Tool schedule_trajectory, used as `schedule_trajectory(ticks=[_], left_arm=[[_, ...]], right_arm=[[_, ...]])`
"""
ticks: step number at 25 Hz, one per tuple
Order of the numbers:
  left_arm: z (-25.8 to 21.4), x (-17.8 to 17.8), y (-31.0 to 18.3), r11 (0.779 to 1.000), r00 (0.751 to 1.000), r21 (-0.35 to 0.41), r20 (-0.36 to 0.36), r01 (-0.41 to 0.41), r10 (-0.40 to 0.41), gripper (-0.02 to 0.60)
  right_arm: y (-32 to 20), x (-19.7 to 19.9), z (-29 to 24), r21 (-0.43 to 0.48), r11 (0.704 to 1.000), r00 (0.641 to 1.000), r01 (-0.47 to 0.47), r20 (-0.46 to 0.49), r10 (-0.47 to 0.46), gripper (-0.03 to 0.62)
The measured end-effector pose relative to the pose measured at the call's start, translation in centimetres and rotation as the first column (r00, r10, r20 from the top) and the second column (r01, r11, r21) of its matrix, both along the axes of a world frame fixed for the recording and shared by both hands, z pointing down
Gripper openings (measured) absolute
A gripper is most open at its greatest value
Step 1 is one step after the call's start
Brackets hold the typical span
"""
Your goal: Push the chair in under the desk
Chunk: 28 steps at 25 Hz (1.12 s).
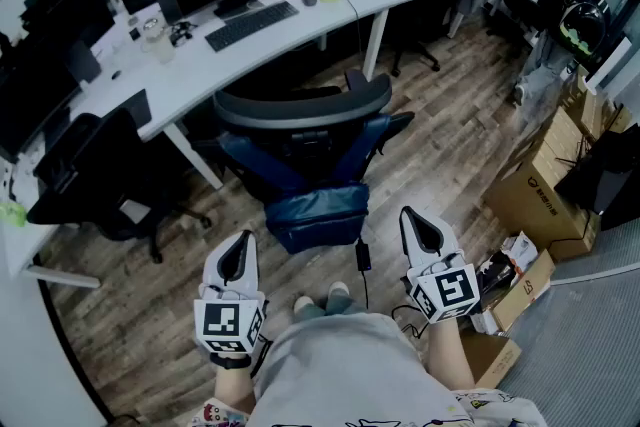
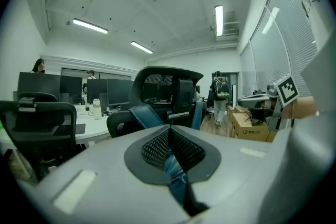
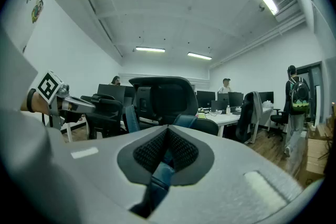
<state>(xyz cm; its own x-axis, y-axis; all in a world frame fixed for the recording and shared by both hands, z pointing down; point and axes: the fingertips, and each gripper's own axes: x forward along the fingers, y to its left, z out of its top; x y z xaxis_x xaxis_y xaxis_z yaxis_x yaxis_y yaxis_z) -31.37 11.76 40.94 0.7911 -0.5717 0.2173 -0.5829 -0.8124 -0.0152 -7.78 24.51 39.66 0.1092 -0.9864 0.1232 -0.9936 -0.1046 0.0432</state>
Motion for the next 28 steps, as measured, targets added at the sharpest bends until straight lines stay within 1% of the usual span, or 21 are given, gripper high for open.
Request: schedule_trajectory(ticks=[6, 10, 12, 14, 16, 18, 21, 24, 28], left_arm=[[0.0, 0.3, -1.6, 1.0, 1.0, 0.016, -0.003, 0.002, -0.002, 0.014], [0.0, 0.4, -2.7, 0.999, 1.0, 0.042, 0.027, -0.008, 0.007, 0.05], [-0.1, 0.4, -3.3, 0.998, 0.999, 0.059, 0.039, -0.013, 0.011, 0.069], [-0.2, 0.5, -4.0, 0.996, 0.999, 0.083, 0.051, -0.019, 0.015, 0.09], [-0.2, 0.6, -4.7, 0.993, 0.997, 0.11, 0.077, -0.03, 0.021, 0.112], [0.1, 0.7, -5.4, 0.99, 0.992, 0.133, 0.119, -0.049, 0.033, 0.126], [0.2, 1.1, -6.2, 0.982, 0.984, 0.167, 0.171, -0.085, 0.056, 0.147], [0.5, 1.5, -7.2, 0.976, 0.974, 0.192, 0.218, -0.105, 0.062, 0.181], [0.5, 2.0, -8.5, 0.966, 0.958, 0.228, 0.279, -0.126, 0.059, 0.207]], right_arm=[[-0.9, 0.9, 0.2, -0.004, 1.0, 1.0, -0.026, -0.014, 0.026, 0.002], [-1.4, 1.3, 0.3, -0.013, 0.999, 0.999, -0.029, -0.037, 0.029, 0.004], [-1.7, 1.6, 0.4, -0.019, 1.0, 0.999, -0.025, -0.041, 0.024, 0.052], [-2.1, 1.9, 0.3, -0.024, 1.0, 0.999, -0.019, -0.047, 0.018, 0.069], [-2.5, 2.3, 0.3, -0.03, 0.999, 0.998, -0.011, -0.059, 0.009, 0.096], [-3.0, 2.5, 0.4, -0.041, 0.999, 0.998, 0.005, -0.066, -0.008, 0.113], [-4.0, 2.8, 0.6, -0.068, 0.997, 0.996, 0.037, -0.083, -0.042, 0.156], [-5.0, 3.1, 0.7, -0.1, 0.993, 0.989, 0.062, -0.129, -0.075, 0.184], [-6.3, 3.9, 0.9, -0.129, 0.988, 0.977, 0.089, -0.182, -0.112, 0.209]])
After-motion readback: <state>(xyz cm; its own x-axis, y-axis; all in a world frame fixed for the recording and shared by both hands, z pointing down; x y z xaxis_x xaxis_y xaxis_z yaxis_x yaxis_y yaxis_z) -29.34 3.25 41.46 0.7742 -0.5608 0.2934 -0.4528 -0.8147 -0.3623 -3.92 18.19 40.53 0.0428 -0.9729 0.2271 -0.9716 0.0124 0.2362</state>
